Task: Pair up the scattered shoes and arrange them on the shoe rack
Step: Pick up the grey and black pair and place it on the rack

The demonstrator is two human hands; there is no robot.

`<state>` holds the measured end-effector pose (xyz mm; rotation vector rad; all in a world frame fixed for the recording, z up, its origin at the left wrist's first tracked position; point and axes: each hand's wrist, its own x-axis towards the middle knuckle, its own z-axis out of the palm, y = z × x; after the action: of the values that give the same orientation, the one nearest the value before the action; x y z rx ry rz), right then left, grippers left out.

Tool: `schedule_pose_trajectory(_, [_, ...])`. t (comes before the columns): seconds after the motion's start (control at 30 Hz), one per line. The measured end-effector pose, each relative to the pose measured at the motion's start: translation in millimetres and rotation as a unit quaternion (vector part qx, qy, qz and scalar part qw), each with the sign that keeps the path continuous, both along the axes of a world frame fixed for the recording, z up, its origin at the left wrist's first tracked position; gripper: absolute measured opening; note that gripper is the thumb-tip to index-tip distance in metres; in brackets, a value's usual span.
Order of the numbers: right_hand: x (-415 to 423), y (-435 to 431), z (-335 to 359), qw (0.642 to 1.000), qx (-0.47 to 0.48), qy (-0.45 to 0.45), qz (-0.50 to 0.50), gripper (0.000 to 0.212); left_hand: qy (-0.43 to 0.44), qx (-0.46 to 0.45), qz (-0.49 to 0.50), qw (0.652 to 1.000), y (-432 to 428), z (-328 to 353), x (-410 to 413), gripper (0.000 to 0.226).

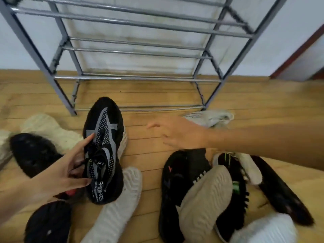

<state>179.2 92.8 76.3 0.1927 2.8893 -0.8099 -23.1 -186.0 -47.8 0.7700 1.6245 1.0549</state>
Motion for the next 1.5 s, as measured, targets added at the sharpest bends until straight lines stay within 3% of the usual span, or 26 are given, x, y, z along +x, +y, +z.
schedule_pose_trajectory(0.1, [45.4,51.2,6.3,0.987,0.008,0.033,-0.156,0.045,0.025,0.001,-0.042,0.999,38.7,10.1,23.9,0.110])
schedule_pose_trajectory(0.2, [77.8,85.6,-25.0,0.952,0.020,0.049,-0.303,0.047,0.005,0.020,-0.056,0.998,72.5,16.0,46.8,0.110])
schedule_pose_trajectory(0.33, [83.4,102.9,-90.0,0.900,-0.007,-0.079,-0.429,0.065,0.004,0.012,-0.106,0.994,99.7,12.1,61.8,0.111])
schedule_pose_trajectory(0.47, [59.9,105.8,-132.5,0.866,-0.067,-0.139,-0.475,0.097,-0.004,-0.015,-0.140,0.990,125.2,3.8,71.0,0.110])
schedule_pose_trajectory(0.67, [43.5,112.0,-127.0,0.822,-0.249,-0.198,-0.472,0.113,0.000,-0.019,-0.153,0.988,149.4,-4.7,84.4,0.112])
schedule_pose_trajectory(0.73, [46.6,111.8,-120.8,0.828,-0.255,-0.227,-0.446,0.099,-0.008,-0.016,-0.151,0.988,150.3,-5.6,86.0,0.111])
schedule_pose_trajectory(0.83, [46.2,118.1,-97.2,0.824,-0.313,-0.255,-0.398,0.044,-0.011,-0.024,-0.155,0.988,145.9,-3.1,82.4,0.111])
schedule_pose_trajectory(0.93, [45.1,118.7,-65.7,0.851,-0.324,-0.284,-0.299,0.041,-0.008,-0.037,-0.150,0.988,136.6,0.8,77.8,0.111])
schedule_pose_trajectory(1.0, [47.8,118.0,-38.2,0.879,-0.322,-0.260,-0.236,0.040,-0.020,-0.039,-0.140,0.989,131.4,4.5,73.5,0.111])
schedule_pose_trajectory(1.1, [58.0,114.4,16.1,0.922,-0.295,-0.132,-0.214,0.040,-0.008,-0.059,-0.125,0.990,126.4,12.2,62.5,0.111])
schedule_pose_trajectory(1.2, [70.1,112.6,64.1,0.933,-0.280,0.028,-0.223,0.048,-0.030,-0.055,-0.102,0.993,125.2,19.9,49.2,0.110])
schedule_pose_trajectory(1.27, [77.1,101.0,71.4,0.945,-0.213,0.096,-0.228,0.051,-0.039,-0.041,-0.088,0.995,125.9,23.8,41.1,0.110])
schedule_pose_trajectory(1.4, [94.7,48.5,-3.8,0.940,-0.013,0.270,-0.207,0.033,-0.011,-0.031,-0.071,0.997,125.0,23.6,28.8,0.111])
schedule_pose_trajectory(1.43, [101.7,32.8,-35.5,0.938,0.030,0.285,-0.197,0.029,-0.009,-0.034,-0.067,0.997,123.4,21.7,27.0,0.111])
schedule_pose_trajectory(1.5, [115.6,6.8,-97.9,0.955,0.098,0.218,-0.178,0.037,-0.006,-0.050,-0.066,0.997,120.2,17.4,28.8,0.112])
